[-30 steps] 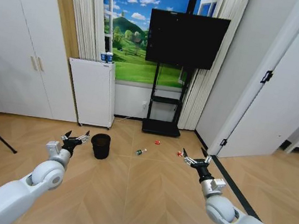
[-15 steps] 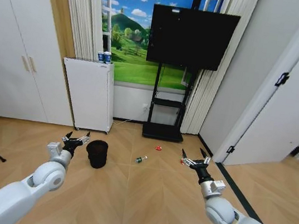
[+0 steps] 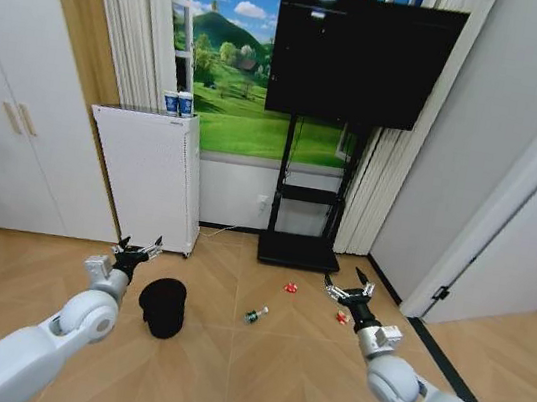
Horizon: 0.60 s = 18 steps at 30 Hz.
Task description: Pick up the trash bin and place the garbage on the floor into it.
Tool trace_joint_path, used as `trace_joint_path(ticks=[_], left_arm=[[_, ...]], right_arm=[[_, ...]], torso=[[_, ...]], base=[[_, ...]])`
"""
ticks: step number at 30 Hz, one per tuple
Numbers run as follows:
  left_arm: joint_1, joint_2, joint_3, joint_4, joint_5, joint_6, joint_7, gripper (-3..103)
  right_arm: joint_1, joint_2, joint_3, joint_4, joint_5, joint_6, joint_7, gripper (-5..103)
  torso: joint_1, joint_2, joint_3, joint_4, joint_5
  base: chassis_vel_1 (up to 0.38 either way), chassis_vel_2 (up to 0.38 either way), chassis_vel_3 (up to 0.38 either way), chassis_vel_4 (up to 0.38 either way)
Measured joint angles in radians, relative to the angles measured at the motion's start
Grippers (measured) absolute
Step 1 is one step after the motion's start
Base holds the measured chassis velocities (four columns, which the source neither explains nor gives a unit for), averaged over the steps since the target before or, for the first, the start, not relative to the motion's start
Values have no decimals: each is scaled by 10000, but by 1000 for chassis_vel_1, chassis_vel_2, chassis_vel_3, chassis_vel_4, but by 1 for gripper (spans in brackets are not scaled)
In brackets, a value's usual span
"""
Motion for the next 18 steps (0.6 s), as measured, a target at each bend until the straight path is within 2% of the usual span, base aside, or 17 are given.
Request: trace_joint_path(ticks=[4,6,7,9,10,11,14,18], left_arm=[[34,-36,3,3,47,-1,-2,100],[45,-60,5,3,69,-5,-7,100],[57,-69,5,0,76,-6,-8,100],[82,-73,2,-5,93,-9,-16,100],[106,-79,-3,-15,104,-10,-15,100],[106,-79,-3,-15,104,-10,-15,100],[160,-93,-37,-32,136,-19,-16,100],[227,-107,-83,-65,169,-51,-19,100]], right_arm=[[-20,6,-2,31,-21,11,1,100],[-29,6,0,71,-57,12,20,100],[-35,14,-1,76,-81,16,43,100],[-52,27,-2,82,-115,62,65,100],[-60,24,-1,97,-147,90,74,100],[-60,24,-1,97,-147,90,74,100],[-96,68,2,131,-253,117,189,100],[-114,104,32,151,-523,123,344,100]], torso=[[-2,1,-1,7,-9],[-6,3,-5,-2,-15],[-4,2,-3,6,-1],[-3,1,-1,3,0],[-6,3,-4,2,-19],[-6,3,-4,2,-19],[1,1,0,3,1],[0,2,0,6,-14]], base=[[-283,417,271,-403],[-266,419,276,-396],[-290,426,284,-441],[-302,419,284,-429],[-313,427,314,-416],[-313,427,314,-416],[-295,416,296,-436],[-268,403,286,-382]])
